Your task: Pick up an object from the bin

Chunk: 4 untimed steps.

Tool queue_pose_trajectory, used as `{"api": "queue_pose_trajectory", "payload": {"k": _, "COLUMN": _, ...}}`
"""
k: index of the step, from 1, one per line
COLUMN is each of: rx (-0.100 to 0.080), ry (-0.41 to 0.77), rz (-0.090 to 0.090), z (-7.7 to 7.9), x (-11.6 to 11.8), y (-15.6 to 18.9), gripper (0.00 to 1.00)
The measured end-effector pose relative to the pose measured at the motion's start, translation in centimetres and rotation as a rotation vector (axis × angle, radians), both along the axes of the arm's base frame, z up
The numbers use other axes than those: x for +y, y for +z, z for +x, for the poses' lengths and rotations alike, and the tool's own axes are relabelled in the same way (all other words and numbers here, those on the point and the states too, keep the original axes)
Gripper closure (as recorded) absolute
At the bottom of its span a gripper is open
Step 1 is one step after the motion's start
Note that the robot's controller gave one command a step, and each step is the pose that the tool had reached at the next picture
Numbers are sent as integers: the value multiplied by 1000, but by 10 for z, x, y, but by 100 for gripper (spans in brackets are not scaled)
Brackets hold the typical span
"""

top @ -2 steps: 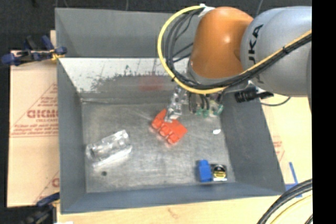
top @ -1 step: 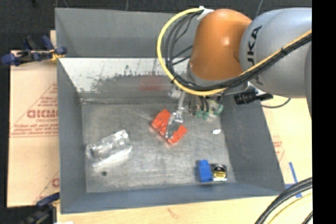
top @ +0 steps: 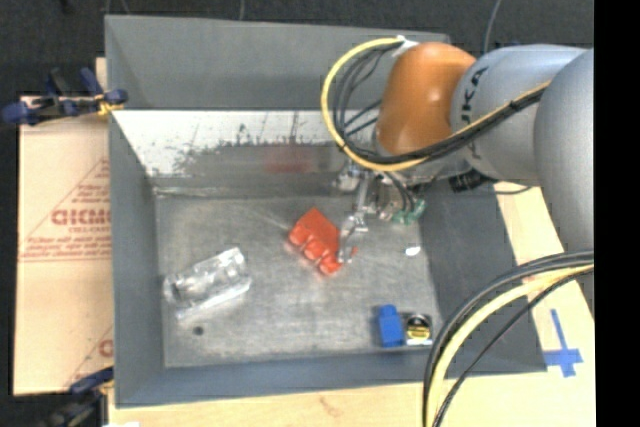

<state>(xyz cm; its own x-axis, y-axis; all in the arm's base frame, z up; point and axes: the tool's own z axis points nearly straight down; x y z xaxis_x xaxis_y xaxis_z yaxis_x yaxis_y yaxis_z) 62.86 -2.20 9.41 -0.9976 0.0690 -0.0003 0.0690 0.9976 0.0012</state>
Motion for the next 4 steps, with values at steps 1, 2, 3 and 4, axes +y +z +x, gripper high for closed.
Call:
{"api": "queue_pose_trajectory", "payload": {"k": 1, "rx": -12, "ry": 48, "rz": 2, "z": -13, "x": 22, "y": -5, "gripper": 0}}
{"api": "queue_pose_trajectory", "payload": {"k": 2, "rx": -5, "ry": 50, "rz": 1, "z": -15, "x": 21, "y": -5, "gripper": 100}}
{"api": "queue_pose_trajectory", "payload": {"k": 3, "rx": -13, "ry": 175, "rz": -4, "z": -13, "x": 18, "y": 117, "gripper": 100}}
{"api": "queue_pose_trajectory", "payload": {"k": 4, "rx": -5, "ry": 174, "rz": -2, "z": -15, "x": 19, "y": 111, "gripper": 0}}
